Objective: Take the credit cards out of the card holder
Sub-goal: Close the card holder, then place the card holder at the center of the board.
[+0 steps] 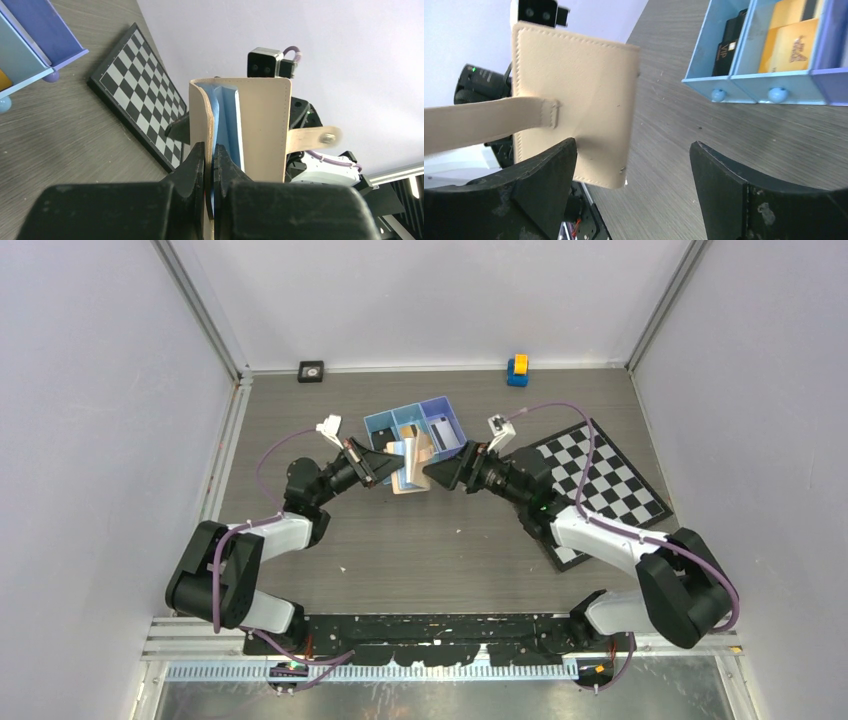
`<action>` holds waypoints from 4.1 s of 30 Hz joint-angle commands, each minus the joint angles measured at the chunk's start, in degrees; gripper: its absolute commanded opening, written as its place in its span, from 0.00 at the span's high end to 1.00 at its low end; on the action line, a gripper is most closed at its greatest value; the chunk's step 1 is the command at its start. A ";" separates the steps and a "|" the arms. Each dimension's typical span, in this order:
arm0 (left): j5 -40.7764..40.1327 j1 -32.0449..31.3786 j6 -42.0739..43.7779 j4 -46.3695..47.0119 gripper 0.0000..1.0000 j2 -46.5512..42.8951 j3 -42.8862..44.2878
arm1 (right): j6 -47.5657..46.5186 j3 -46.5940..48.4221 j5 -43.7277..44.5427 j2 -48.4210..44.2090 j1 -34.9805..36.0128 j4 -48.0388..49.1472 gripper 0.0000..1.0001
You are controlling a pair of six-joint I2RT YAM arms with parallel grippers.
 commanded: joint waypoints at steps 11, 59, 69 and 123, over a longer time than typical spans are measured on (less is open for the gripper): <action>2.20 0.47 -2.47 7.60 1.00 -0.61 1.45 | 5.79 -1.58 -0.81 -4.13 -4.97 6.59 0.17; 1.70 0.99 -3.46 15.12 0.35 -2.80 -1.24 | 16.46 2.19 -11.15 9.65 -7.70 15.97 0.80; 2.97 0.78 0.33 4.14 0.30 -2.23 1.46 | 17.25 3.31 -14.22 11.03 -7.32 18.03 0.80; 4.40 4.93 -11.16 15.60 1.00 2.31 0.74 | 17.26 4.24 -18.55 14.43 -2.36 24.98 0.32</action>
